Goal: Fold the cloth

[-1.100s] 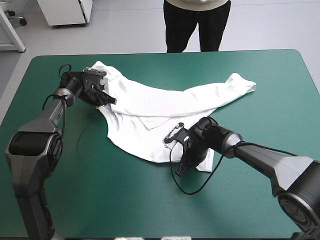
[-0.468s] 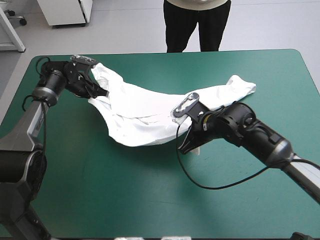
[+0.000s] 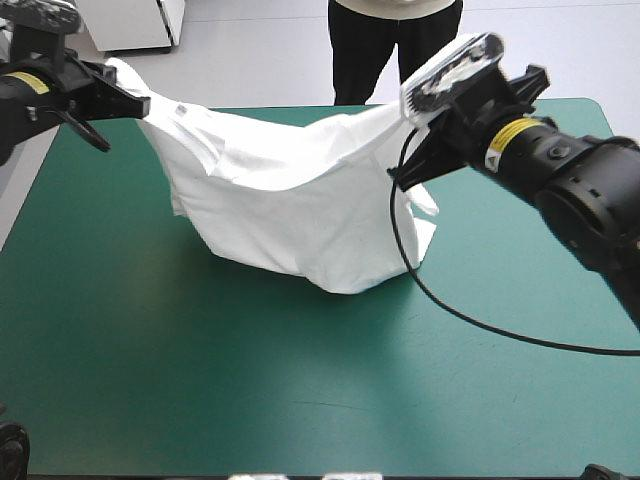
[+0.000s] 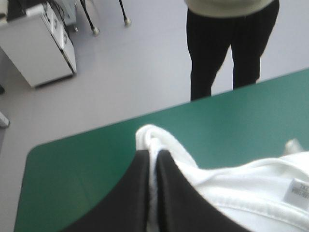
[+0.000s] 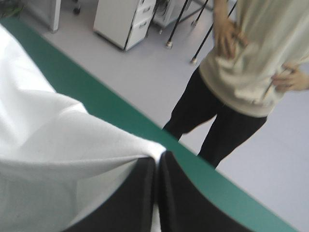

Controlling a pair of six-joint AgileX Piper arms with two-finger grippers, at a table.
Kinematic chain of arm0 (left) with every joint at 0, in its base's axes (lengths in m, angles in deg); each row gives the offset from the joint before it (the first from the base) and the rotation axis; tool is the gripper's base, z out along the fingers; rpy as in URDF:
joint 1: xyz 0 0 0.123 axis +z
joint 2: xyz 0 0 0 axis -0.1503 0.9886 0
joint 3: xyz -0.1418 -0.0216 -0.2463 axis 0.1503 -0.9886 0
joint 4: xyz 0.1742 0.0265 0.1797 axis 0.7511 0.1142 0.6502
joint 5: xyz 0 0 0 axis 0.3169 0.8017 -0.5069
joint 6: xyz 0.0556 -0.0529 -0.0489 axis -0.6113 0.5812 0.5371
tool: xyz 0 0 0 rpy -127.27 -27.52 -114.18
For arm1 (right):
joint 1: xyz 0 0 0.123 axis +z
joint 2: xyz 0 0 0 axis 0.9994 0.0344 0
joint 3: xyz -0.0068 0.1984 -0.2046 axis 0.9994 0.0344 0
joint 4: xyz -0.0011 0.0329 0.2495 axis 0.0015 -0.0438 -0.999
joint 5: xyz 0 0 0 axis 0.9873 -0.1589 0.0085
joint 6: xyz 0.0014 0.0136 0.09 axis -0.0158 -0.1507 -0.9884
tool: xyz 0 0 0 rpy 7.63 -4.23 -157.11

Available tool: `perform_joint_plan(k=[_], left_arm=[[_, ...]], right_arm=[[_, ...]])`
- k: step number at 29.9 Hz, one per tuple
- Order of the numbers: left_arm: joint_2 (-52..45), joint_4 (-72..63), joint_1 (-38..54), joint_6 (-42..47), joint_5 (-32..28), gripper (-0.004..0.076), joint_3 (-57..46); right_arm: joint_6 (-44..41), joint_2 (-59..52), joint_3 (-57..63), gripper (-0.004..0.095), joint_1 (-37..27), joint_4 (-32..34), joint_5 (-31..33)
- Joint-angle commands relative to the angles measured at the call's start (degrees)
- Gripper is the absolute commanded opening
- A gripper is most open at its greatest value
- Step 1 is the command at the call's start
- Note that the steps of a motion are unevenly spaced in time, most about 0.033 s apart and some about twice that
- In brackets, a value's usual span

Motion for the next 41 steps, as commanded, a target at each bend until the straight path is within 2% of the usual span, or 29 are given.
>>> perform_joint_plan(k=[1, 7, 13, 20, 27, 32, 38, 41], left_arm=[[-3.77, -0.46, 0.01, 0.14, -3.82, -0.0009, 6.29], [-5.61, -0.71, 0.01, 0.55, -6.29, -0.0009, 15.01], [-6.63, -1.8, 0.01, -0.08, -10.59, -0.0009, 24.93], [-7.19, -2.2, 0.01, -1.34, -12.2, -0.0009, 34.88], [-7.15, -2.46, 0.01, -2.66, -11.9, -0.0009, 37.05], [-4.83, -2.21, 0.01, -2.66, -9.86, -0.0009, 34.43], [-0.87, -2.35, 0.01, -2.46, -9.02, -0.0009, 27.02], [1.21, -2.56, 0.01, -2.46, -9.02, -0.0009, 22.86]], right_arm=[[0.89, -2.01, -8.1, -0.0013, -0.36, 4.48, -6.77], [5.8, -2.01, -20.29, -0.0013, -0.36, 4.53, -10.35], [13.65, -2.01, -30.72, -0.0013, -0.36, -0.64, -12.82], [19.79, -2.01, -35.82, -0.0013, -0.36, -4.6, -13.12], [20.53, -2.14, -36.64, -0.0013, -0.36, -4.48, -12.78], [15.74, -1.73, -36.64, -0.0013, -0.36, -1.49, -7.94], [4.99, 3.26, -36.33, -0.0013, -0.36, 13.08, 4.73], [3.0, 6.31, -33.98, -0.0014, -0.75, 14.44, 6.48]])
